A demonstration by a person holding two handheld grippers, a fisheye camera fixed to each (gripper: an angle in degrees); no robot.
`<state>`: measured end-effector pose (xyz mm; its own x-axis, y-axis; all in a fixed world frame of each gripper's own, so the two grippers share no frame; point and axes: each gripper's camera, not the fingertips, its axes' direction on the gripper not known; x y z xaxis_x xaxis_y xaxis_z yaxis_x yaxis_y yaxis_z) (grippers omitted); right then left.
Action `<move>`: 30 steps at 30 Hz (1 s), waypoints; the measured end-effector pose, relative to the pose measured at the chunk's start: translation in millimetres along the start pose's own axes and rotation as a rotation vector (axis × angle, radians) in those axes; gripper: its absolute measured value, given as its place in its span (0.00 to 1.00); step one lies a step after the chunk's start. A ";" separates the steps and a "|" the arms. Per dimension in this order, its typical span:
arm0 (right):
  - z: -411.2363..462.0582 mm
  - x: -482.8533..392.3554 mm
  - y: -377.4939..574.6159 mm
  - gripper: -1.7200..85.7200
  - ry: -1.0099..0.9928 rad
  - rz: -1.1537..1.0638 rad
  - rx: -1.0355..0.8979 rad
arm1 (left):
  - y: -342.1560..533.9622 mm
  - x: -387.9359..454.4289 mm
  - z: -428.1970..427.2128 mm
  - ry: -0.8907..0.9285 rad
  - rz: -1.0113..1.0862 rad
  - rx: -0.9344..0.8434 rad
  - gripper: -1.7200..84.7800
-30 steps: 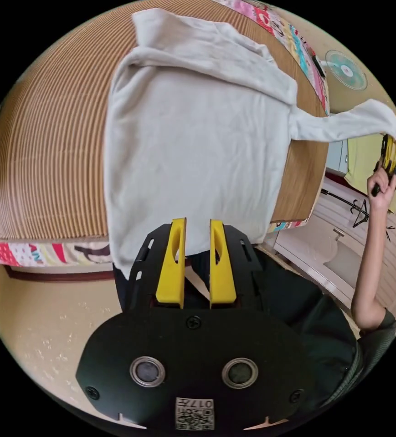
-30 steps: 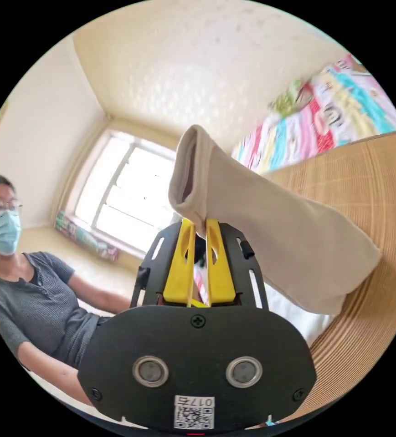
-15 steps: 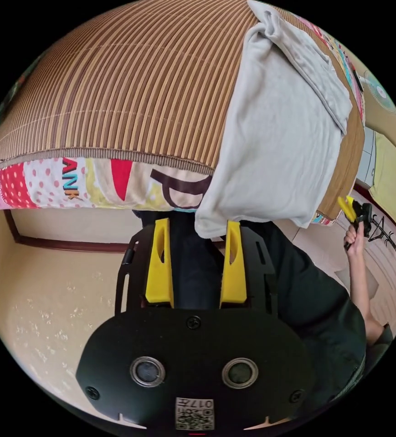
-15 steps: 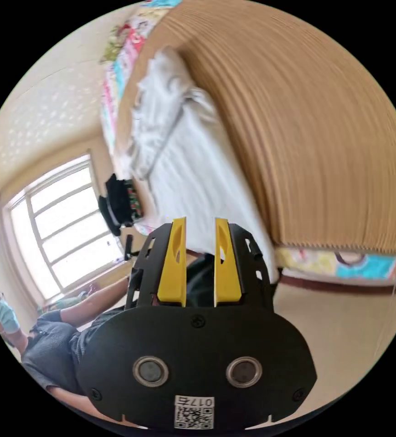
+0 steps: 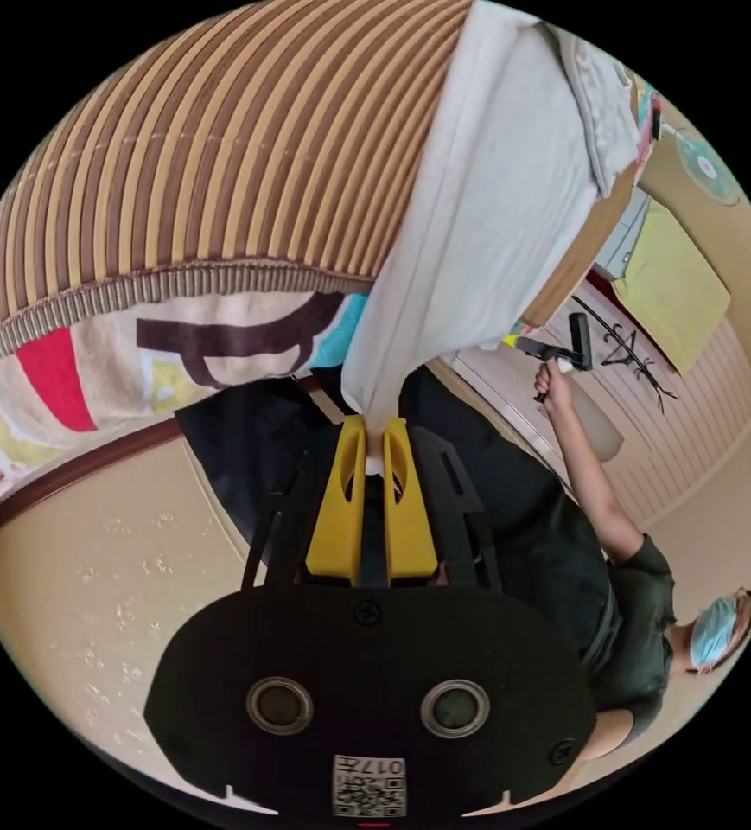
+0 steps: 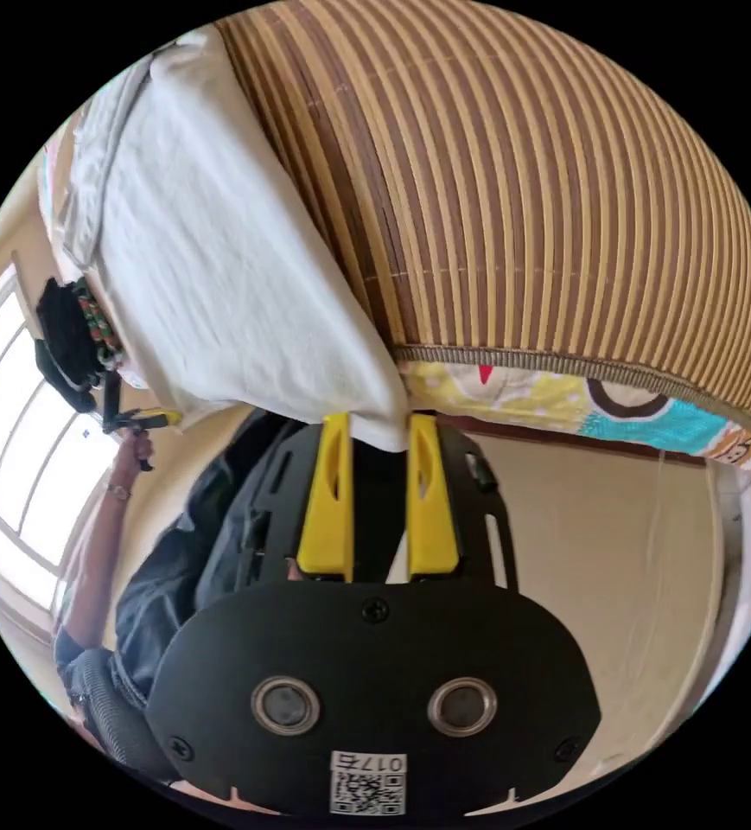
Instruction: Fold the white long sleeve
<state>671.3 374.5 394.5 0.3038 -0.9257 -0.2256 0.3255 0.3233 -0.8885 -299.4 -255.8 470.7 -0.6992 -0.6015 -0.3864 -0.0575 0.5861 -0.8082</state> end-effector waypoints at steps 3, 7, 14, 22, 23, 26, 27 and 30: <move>-12.6 16.5 17.5 0.06 -0.151 -0.245 -0.077 | 22.0 5.7 -25.5 0.116 0.142 -0.006 0.06; -59.0 65.0 74.1 0.04 -0.848 -0.584 -0.090 | 55.0 10.9 -52.7 0.355 0.314 0.006 0.05; -126.6 115.0 149.6 0.04 -1.305 -1.001 0.048 | 107.8 27.2 -81.4 0.881 0.729 0.101 0.06; -169.4 166.4 32.0 0.04 -1.437 -0.521 0.449 | 40.1 -6.1 -124.7 0.921 0.414 0.737 0.06; -173.0 167.1 22.4 0.04 -1.435 -0.476 0.476 | 26.0 -6.5 -129.3 0.932 0.340 0.818 0.06; -191.4 162.8 -15.0 0.06 -1.358 -0.288 0.573 | -9.2 3.6 -142.8 0.910 0.201 0.938 0.09; -196.6 160.5 -25.9 0.07 -1.320 -0.208 0.592 | -18.3 8.4 -150.6 0.872 0.171 0.975 0.13; -209.1 150.4 -33.4 0.09 -1.292 -0.190 0.679 | -7.6 16.2 -168.1 0.659 -0.013 1.155 0.17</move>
<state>518.9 183.4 306.7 0.6620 -0.2670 0.7004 0.6886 0.5857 -0.4276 -430.1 -178.7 545.4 -0.9344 -0.0378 -0.3542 0.3379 -0.4095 -0.8474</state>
